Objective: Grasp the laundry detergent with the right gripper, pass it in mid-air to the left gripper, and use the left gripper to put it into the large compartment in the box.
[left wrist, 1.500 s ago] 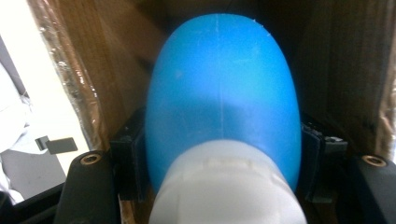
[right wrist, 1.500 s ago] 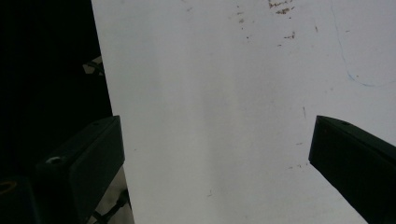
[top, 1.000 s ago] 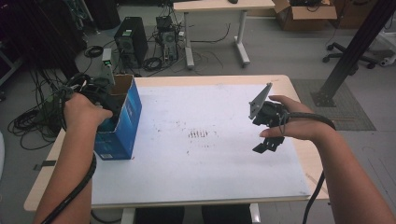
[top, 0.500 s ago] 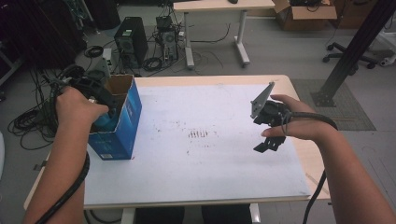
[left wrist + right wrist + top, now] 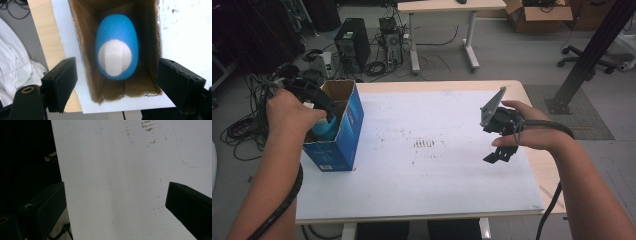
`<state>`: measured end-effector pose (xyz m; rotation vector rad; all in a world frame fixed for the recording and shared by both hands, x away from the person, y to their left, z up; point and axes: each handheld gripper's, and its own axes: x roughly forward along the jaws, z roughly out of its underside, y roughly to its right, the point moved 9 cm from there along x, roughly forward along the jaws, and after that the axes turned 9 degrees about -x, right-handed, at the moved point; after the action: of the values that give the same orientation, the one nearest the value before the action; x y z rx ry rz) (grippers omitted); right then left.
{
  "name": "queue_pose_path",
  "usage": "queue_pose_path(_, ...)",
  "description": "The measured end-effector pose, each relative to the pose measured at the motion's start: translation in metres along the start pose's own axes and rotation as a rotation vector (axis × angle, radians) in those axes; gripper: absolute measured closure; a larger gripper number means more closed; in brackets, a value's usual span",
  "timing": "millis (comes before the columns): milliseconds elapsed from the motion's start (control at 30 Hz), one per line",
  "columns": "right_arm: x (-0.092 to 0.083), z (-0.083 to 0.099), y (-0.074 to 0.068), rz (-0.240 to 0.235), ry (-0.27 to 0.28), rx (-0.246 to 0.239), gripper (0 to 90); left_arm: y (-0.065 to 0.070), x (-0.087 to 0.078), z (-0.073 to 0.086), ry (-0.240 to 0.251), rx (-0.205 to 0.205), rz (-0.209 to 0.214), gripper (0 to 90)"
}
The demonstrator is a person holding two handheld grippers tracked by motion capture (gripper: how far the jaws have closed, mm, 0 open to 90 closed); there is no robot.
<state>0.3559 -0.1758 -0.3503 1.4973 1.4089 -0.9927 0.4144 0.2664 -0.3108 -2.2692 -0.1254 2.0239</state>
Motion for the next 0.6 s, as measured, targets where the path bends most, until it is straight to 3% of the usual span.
queue_pose_path(167,-0.002,0.002,-0.001,0.003,-0.001,0.004,3.3,0.003,-0.005,0.001,0.011,0.018,-0.006,13.5)
queue_pose_path(300,-0.003,0.003,-0.002,0.004,0.003,0.000,3.3,0.011,-0.010,0.004,0.021,0.058,-0.010,10.8)
queue_pose_path(433,-0.004,0.003,-0.002,0.005,0.007,0.001,3.3,0.024,-0.016,0.007,0.019,0.131,0.009,8.9)
queue_pose_path(600,-0.004,0.003,-0.003,0.006,0.005,-0.001,3.2,0.043,-0.026,0.007,0.055,0.226,0.057,5.5)
